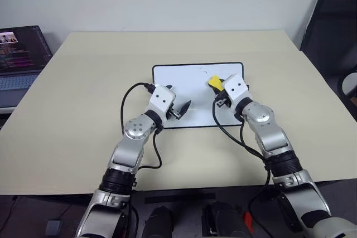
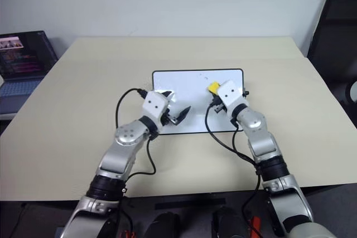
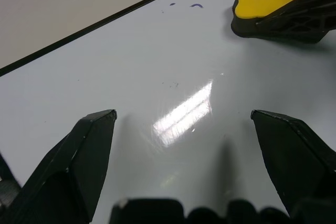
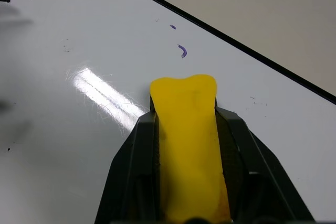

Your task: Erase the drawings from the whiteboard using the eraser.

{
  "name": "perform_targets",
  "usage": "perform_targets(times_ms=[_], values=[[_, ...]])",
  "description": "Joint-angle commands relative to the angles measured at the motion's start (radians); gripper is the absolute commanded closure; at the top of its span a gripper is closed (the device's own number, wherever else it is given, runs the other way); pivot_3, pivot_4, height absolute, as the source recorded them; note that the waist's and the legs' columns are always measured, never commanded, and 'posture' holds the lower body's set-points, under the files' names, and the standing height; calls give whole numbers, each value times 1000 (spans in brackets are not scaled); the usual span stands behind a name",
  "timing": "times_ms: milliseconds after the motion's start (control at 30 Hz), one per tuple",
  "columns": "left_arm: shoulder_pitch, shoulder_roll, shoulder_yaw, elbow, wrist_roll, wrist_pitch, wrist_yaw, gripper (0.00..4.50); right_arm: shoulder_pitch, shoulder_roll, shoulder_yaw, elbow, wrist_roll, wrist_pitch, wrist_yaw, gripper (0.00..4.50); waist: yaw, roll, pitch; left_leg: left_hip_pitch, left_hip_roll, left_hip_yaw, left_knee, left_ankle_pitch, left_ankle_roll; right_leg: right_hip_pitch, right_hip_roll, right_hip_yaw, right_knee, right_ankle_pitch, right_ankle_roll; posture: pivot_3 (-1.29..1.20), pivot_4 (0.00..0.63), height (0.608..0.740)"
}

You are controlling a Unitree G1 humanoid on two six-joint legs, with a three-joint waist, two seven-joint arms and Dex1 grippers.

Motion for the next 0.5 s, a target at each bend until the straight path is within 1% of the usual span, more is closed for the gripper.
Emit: perform_targets(times_ms=[33,300,433,500], values=[[-25,-5,-1,-5,-2,-32,-3,0,-52,16,-9,38,-2,-14,-21,3371,-3,0,0,0,0,0,0,0,0,0,0,0,0,0,0,0,150,740],[-15,3,7,-14,-3,-29,-1,0,-195,73,-1,202,-4,-122,-48,3371,-6,0,0,-1,1,0,-1,0,0,-2,1,0,0,0,0,0,150,740],[-13,11,13,-18,-3,-24,0,0,-231,93,0,256,-3,-157,-51,3371,-5,0,0,-8,1,1,-1,0,0,-8,0,1,0,0,0,0,150,740],[-12,14,16,-20,-3,-22,2,0,-239,98,0,275,-3,-170,-52,3371,-5,0,0,-8,1,1,-1,0,0,-8,0,1,0,0,0,0,150,740]])
